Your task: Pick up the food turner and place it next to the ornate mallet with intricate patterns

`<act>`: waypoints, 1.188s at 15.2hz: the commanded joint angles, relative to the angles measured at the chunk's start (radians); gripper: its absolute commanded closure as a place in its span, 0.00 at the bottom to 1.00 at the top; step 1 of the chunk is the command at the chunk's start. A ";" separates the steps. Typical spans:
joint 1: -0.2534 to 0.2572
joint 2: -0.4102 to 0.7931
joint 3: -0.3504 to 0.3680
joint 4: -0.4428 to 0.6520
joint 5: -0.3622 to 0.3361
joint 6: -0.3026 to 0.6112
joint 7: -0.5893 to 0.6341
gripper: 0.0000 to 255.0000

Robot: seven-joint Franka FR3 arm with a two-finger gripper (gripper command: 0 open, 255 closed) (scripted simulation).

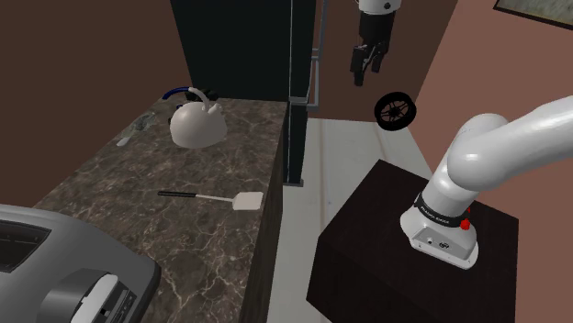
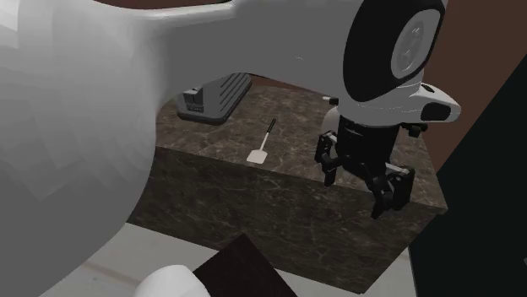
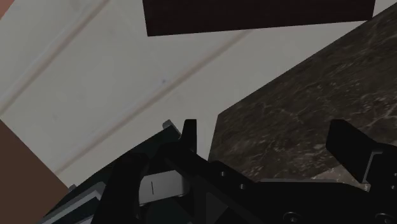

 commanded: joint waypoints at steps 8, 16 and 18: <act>0.064 0.161 0.071 0.009 0.058 0.164 0.024 0.00; 0.126 0.373 0.156 0.076 0.094 0.328 0.048 0.00; 0.140 0.429 0.178 0.101 0.096 0.363 0.054 0.00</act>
